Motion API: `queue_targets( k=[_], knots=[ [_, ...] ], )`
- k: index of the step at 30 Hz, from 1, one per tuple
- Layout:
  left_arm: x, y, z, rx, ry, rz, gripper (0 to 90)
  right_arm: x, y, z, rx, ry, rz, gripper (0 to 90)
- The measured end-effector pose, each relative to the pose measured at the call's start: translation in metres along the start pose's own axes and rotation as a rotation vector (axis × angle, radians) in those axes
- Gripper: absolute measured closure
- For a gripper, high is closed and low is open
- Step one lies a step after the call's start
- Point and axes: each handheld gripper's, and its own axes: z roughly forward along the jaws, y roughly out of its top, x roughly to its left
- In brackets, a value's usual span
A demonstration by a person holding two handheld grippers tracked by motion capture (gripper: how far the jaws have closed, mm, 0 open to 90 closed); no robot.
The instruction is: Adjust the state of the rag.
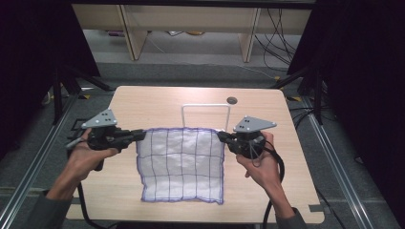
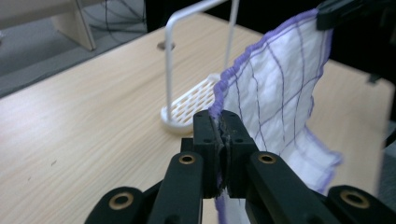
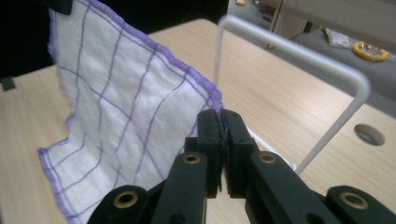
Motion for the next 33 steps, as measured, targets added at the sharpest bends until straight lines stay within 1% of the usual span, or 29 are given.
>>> queue_targets(
  k=[1, 2, 3, 4, 5, 6, 7, 8, 9, 10, 11, 12, 13, 14, 15, 17, 19, 20, 21, 22, 23, 24, 25, 26, 27, 28, 29, 30, 33],
  knots=[
    [0.004, -0.005, 0.007, 0.000, 0.011, -0.015, 85.9, -0.004, -0.006, 0.008, 0.018, -0.005, 0.014, 87.9],
    [0.010, -0.012, 0.015, 0.014, 0.020, -0.026, 85.9, -0.007, -0.009, 0.014, 0.030, -0.003, 0.015, 87.9],
    [0.015, -0.018, 0.023, 0.011, 0.018, -0.033, 85.9, -0.011, -0.014, 0.022, 0.033, -0.008, 0.028, 87.9],
    [0.020, -0.024, 0.031, 0.018, 0.027, -0.043, 85.8, -0.015, -0.018, 0.029, 0.027, -0.011, 0.034, 87.9],
    [0.024, -0.028, 0.034, 0.020, 0.022, -0.049, 85.9, -0.019, -0.022, 0.035, 0.049, -0.007, 0.042, 87.9],
    [0.026, -0.032, 0.037, 0.032, 0.032, -0.049, 85.8, -0.020, -0.025, 0.039, 0.040, -0.013, 0.047, 87.9],
    [0.027, -0.037, 0.039, 0.023, 0.023, -0.049, 85.9, -0.021, -0.027, 0.040, 0.058, -0.008, 0.061, 87.9],
    [0.027, -0.040, 0.040, 0.027, 0.017, -0.049, 85.9, -0.020, -0.029, 0.042, 0.060, -0.006, 0.069, 87.9],
    [0.026, -0.043, 0.039, 0.036, 0.017, -0.046, 85.9, -0.021, -0.031, 0.043, 0.053, -0.003, 0.058, 87.9],
    [0.025, -0.045, 0.038, 0.029, 0.014, -0.037, 85.9, -0.020, -0.033, 0.042, 0.063, -0.006, 0.036, 87.9],
    [0.023, -0.046, 0.036, 0.040, 0.021, -0.032, 85.9, -0.019, -0.036, 0.041, 0.061, -0.006, 0.030, 87.9],
    [0.021, -0.048, 0.036, 0.035, 0.010, -0.020, 85.9, -0.018, -0.037, 0.040, 0.064, -0.004, 0.030, 87.9],
    [0.018, -0.050, 0.035, 0.046, 0.015, -0.004, 85.8, -0.016, -0.040, 0.039, 0.068, -0.006, 0.022, 87.8],
    [0.016, -0.053, 0.035, 0.055, 0.015, 0.003, 85.8, -0.013, -0.043, 0.039, 0.073, 0.000, 0.031, 87.8],
    [0.013, -0.055, 0.036, 0.052, 0.004, 0.007, 85.9, -0.013, -0.045, 0.039, 0.069, 0.007, 0.006, 87.9],
    [0.007, -0.062, 0.037, 0.076, -0.005, 0.033, 85.8, -0.010, -0.050, 0.038, 0.088, 0.016, 0.006, 87.8],
    [0.002, -0.068, 0.039, 0.090, -0.009, 0.043, 85.8, -0.006, -0.058, 0.039, 0.108, 0.033, -0.002, 87.8],
    [-0.001, -0.072, 0.040, 0.103, -0.017, 0.052, 85.7, -0.005, -0.061, 0.040, 0.115, 0.039, 0.001, 87.8],
    [-0.002, -0.074, 0.041, 0.109, -0.026, 0.061, 85.7, -0.004, -0.066, 0.040, 0.126, 0.042, -0.010, 87.8],
    [-0.005, -0.077, 0.041, 0.113, -0.027, 0.057, 85.7, -0.002, -0.069, 0.038, 0.132, 0.046, 0.009, 87.8],
    [-0.007, -0.080, 0.042, 0.115, -0.036, 0.059, 85.7, -0.001, -0.072, 0.038, 0.129, 0.049, -0.010, 87.8],
    [-0.009, -0.083, 0.041, 0.121, -0.042, 0.067, 85.7, 0.002, -0.076, 0.037, 0.135, 0.064, -0.011, 87.7],
    [-0.011, -0.086, 0.040, 0.133, -0.048, 0.073, 85.6, 0.005, -0.079, 0.035, 0.146, 0.069, -0.005, 87.8],
    [-0.015, -0.090, 0.040, 0.133, -0.053, 0.071, 85.6, 0.007, -0.083, 0.033, 0.143, 0.066, -0.012, 87.7],
    [-0.017, -0.093, 0.038, 0.148, -0.061, 0.084, 85.5, 0.011, -0.086, 0.032, 0.145, 0.077, -0.017, 87.6],
    [-0.022, -0.097, 0.038, 0.144, -0.066, 0.076, 85.4, 0.014, -0.089, 0.030, 0.146, 0.084, -0.025, 87.6],
    [-0.025, -0.100, 0.037, 0.154, -0.075, 0.079, 85.4, 0.017, -0.093, 0.027, 0.146, 0.078, -0.020, 87.5],
    [-0.027, -0.103, 0.038, 0.157, -0.081, 0.083, 85.4, 0.020, -0.096, 0.026, 0.147, 0.084, -0.015, 87.5],
    [-0.032, -0.111, 0.039, 0.184, -0.099, 0.077, 85.3, 0.028, -0.104, 0.023, 0.162, 0.098, -0.018, 87.3]
  ],
)
